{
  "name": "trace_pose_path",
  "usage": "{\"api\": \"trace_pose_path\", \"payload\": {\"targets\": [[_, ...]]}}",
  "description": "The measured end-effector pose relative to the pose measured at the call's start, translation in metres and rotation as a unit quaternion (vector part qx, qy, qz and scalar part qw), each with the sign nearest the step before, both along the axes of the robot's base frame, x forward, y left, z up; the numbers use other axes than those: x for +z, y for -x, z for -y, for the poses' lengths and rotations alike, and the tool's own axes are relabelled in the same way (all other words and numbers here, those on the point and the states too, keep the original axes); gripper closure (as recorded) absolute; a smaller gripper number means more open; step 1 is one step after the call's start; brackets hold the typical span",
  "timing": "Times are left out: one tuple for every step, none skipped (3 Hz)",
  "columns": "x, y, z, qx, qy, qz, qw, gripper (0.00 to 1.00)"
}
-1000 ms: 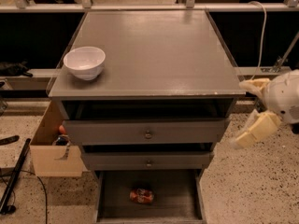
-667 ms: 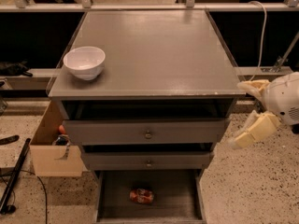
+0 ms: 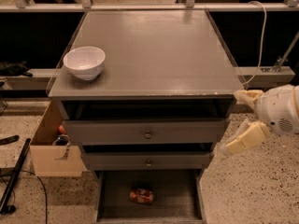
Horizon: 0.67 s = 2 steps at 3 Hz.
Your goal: Pick coke can from bottom drawer and place on counter
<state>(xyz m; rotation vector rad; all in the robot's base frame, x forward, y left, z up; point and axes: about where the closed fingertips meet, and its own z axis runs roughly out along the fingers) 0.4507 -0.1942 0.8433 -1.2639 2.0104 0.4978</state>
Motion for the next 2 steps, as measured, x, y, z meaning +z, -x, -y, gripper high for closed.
{"api": "trace_pose_path", "payload": {"targets": [[-0.052,0.011,-0.018,-0.039,-0.048,-0.015,0.9980,0.00],[-0.106,0.015,-0.027,-0.078,-0.083,-0.026,0.9931,0.00]]}}
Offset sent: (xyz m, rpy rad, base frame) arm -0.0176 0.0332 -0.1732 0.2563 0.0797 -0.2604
